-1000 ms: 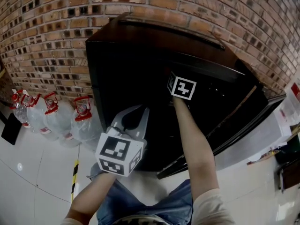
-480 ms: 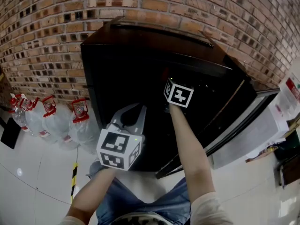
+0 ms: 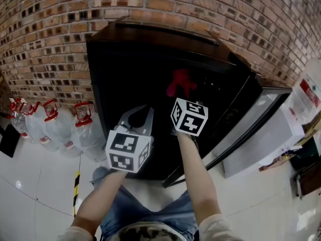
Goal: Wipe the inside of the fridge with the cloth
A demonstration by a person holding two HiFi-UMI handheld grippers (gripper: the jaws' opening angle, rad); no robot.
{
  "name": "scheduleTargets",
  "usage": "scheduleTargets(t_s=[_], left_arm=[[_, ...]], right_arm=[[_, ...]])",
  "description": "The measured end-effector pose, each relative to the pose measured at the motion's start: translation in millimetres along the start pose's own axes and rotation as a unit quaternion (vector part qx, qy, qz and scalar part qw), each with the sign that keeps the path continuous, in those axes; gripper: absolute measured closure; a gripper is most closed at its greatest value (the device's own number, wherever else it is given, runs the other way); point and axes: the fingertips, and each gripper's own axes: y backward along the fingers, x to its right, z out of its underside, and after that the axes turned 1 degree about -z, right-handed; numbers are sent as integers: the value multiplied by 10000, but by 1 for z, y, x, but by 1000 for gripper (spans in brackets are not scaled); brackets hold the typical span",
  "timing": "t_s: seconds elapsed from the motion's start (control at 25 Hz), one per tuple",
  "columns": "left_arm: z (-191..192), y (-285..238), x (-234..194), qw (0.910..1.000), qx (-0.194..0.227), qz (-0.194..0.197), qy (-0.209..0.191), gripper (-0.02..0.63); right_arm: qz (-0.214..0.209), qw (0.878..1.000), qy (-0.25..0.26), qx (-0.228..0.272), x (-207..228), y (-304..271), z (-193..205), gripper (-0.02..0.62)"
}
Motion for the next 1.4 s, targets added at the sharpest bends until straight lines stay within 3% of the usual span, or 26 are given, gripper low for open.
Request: scheduleTargets(t_s=[0.2, 0.48, 0.8, 1.08, 1.4], left_arm=[[4, -1, 7, 10000, -51, -31, -29, 611], [6, -1, 16, 10000, -46, -76, 4, 611], [6, 4, 22, 9999, -36, -154, -22, 611], [6, 35, -9, 9985, 72, -540, -39, 611], [21, 73, -51, 9947, -28, -1024, -5, 611]], right_arm=[[-90, 9999, 106, 53, -4, 40, -4, 488], [-206, 9996, -149, 81, -4, 89, 1, 482], [-269, 9995, -88, 110, -6, 104, 3, 482], [-1229, 9918, -50, 354, -77, 119, 1, 482], [-2242, 9737, 270, 288, -159, 112, 34, 482]])
